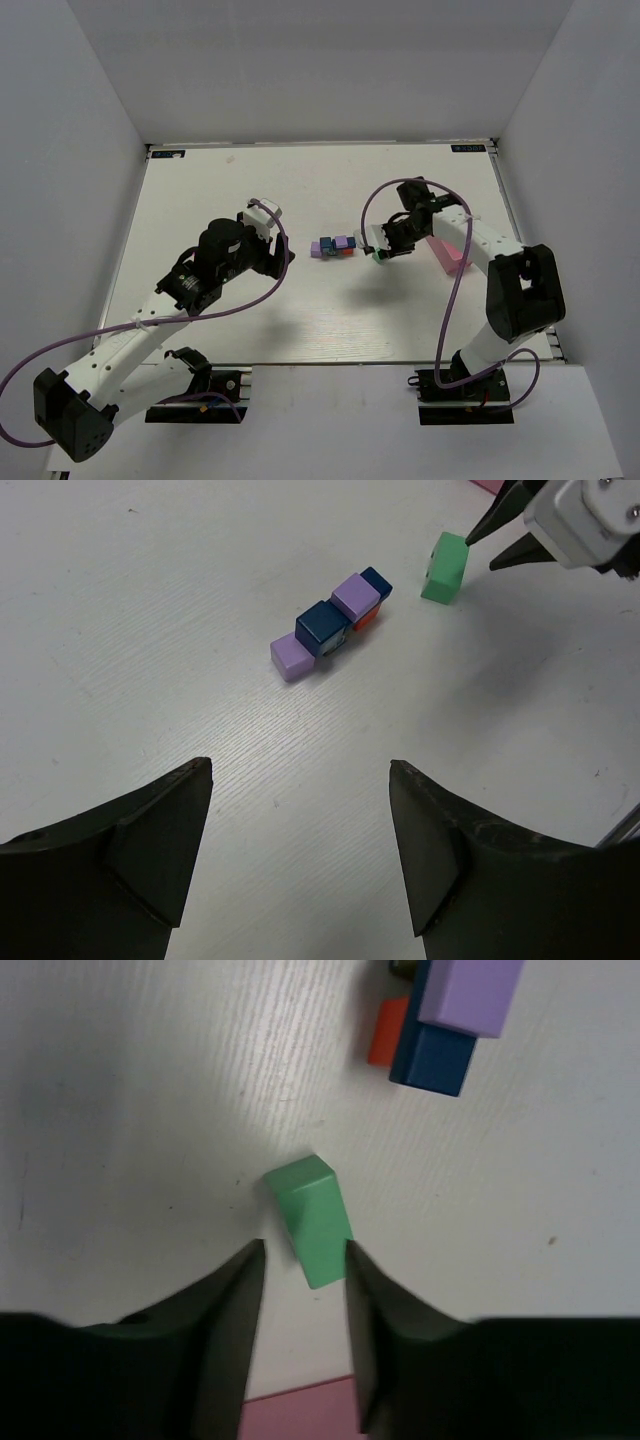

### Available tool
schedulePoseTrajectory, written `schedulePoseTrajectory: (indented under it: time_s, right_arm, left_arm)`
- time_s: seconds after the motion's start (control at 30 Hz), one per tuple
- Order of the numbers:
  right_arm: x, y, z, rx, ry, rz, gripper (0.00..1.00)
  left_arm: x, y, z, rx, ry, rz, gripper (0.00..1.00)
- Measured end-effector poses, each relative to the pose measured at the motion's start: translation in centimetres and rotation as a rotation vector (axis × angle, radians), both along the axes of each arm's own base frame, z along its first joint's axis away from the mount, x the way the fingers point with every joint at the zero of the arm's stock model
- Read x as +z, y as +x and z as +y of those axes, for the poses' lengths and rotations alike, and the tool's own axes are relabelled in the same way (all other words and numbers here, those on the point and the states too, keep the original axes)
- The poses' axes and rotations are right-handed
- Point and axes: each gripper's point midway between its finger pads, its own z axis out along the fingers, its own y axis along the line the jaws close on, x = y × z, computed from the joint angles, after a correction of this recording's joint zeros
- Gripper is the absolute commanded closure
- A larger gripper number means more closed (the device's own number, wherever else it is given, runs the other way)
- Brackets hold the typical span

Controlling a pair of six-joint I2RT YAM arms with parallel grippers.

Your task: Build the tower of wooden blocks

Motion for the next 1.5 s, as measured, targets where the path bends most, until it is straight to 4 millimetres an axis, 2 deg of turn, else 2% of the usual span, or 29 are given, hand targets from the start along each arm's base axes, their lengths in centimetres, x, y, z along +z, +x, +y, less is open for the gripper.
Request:
schedulePoseTrajectory:
  time_s: [0.1,0.3,0.53,0.57,0.67,0.9,1.23,1.5]
  right_arm:
    - [1.0,0.8,0.4,-0.013,0.027,-0.025,0.62]
    - [1.6,1.0,0.3,0.016,0.031,-0.063,0.61]
    - [0.8,1.2,0.0,0.070,0.004,-0.081,0.53]
    - [0.5,1.1,0.0,0.075,-0.001,-0.076,0.48]
    - [-0.6,1.0,-0.2,0.081,-0.019,-0.048,0.41]
    - [-2.7,0.9,-0.4,0.096,-0.047,-0.004,0.41]
    - [-3.5,1.4,-0.4,0.094,-0.058,-0.004,0.41]
    - [-4.2,2.7,-0.4,0.089,-0.079,-0.013,0.42]
  left_arm:
    - [0.0,0.0,0.0,0.000,0.000,0.000,0.18]
    - [0.1,0.0,0.0,0.000,-0.002,-0.004,0.18]
    - [0.3,-0.1,0.1,0.000,-0.006,-0.009,0.18]
    - [0.3,-0.1,0.1,0.000,-0.006,-0.008,0.18]
    - [0.3,-0.1,0.1,0.000,-0.006,-0.008,0.18]
    - [0.3,-0.1,0.1,0.000,-0.006,-0.009,0.18]
    - [0.3,-0.1,0.1,0.000,-0.006,-0.008,0.18]
    - [0.3,-0.1,0.1,0.000,-0.006,-0.009,0.18]
